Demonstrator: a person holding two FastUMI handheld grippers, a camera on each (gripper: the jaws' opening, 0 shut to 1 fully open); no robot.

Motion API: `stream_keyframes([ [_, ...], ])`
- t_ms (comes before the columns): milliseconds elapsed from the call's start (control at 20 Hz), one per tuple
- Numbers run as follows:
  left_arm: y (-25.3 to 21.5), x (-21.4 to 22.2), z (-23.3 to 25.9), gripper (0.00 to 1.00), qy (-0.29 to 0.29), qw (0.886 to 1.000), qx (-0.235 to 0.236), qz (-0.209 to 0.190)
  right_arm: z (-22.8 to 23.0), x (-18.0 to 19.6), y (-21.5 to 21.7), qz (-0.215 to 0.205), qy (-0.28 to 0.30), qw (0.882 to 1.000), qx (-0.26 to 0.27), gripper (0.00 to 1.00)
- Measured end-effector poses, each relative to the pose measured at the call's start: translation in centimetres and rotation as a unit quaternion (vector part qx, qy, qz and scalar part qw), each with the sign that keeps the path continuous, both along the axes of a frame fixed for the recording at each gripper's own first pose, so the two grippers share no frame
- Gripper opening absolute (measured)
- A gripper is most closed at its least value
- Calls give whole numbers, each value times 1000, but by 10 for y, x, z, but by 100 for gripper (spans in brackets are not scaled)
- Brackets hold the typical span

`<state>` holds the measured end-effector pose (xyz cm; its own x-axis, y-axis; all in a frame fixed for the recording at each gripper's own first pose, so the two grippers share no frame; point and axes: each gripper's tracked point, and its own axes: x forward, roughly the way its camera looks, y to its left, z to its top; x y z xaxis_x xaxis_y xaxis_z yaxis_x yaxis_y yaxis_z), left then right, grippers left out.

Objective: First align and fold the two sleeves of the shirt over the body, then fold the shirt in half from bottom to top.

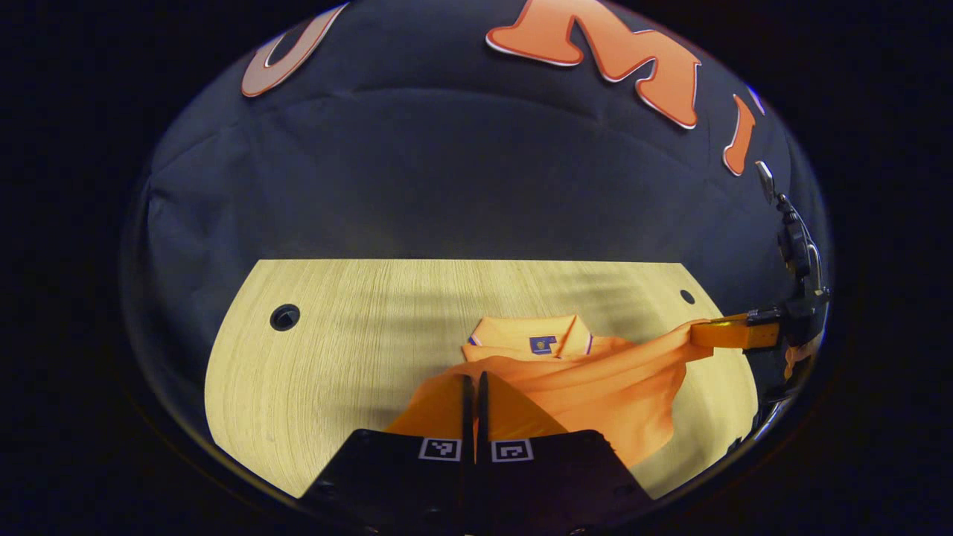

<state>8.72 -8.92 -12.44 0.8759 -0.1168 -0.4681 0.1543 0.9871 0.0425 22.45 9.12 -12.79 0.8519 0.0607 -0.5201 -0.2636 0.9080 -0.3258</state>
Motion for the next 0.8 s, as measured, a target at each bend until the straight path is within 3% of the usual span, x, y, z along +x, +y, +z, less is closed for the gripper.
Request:
stream_keyframes([
  [400, 20, 52, -48, 1, 30, 999, 30, 30, -41, 53, -7, -32, 12, 999, -10, 2],
  [500, 23, 56, -57, 8, 39, 998, 43, 36, -44, 60, -10, -32, 1, 999, -22, 8],
  [600, 22, 58, -60, 19, 38, 997, 43, 42, -44, 60, -7, -29, -7, 999, -24, 45],
  [750, 15, 66, -66, 78, 34, 997, 41, 48, -38, 58, -1, -23, -19, 999, -22, 100],
  [800, 16, 58, -55, 97, 28, 998, 41, 47, -33, 57, 2, -20, -25, 999, -19, 100],
])
